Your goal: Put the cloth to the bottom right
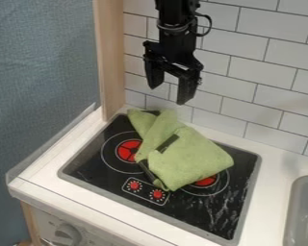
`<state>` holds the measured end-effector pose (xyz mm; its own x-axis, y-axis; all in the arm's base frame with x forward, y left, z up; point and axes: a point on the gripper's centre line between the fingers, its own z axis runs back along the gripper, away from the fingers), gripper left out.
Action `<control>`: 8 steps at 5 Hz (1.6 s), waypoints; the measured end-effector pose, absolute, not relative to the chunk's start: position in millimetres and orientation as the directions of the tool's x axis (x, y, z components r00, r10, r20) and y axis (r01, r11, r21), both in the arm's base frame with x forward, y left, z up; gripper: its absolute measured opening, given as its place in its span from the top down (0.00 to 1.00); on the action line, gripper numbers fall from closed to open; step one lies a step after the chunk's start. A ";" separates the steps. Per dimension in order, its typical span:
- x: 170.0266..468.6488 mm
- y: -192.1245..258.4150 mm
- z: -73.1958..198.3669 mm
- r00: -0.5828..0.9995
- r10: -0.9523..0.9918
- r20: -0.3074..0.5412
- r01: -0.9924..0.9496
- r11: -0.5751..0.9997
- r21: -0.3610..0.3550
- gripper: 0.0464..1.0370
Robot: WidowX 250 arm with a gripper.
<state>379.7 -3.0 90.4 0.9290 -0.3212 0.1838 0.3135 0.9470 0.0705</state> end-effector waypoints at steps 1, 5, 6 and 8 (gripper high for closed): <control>375.3 -4.0 75.5 0.936 -0.320 0.146 0.316 0.947 0.051 0.04; 369.3 -33.5 15.1 0.905 -0.391 0.168 0.408 0.909 -0.087 0.04; 368.8 -37.6 -4.7 0.910 -0.390 0.141 0.403 0.911 -0.085 0.04; 374.1 -45.7 -19.0 0.912 -0.376 0.166 0.391 0.918 -0.068 0.04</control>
<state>374.1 -45.7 -19.0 0.9117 -0.3759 0.1659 0.3909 0.9179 -0.0680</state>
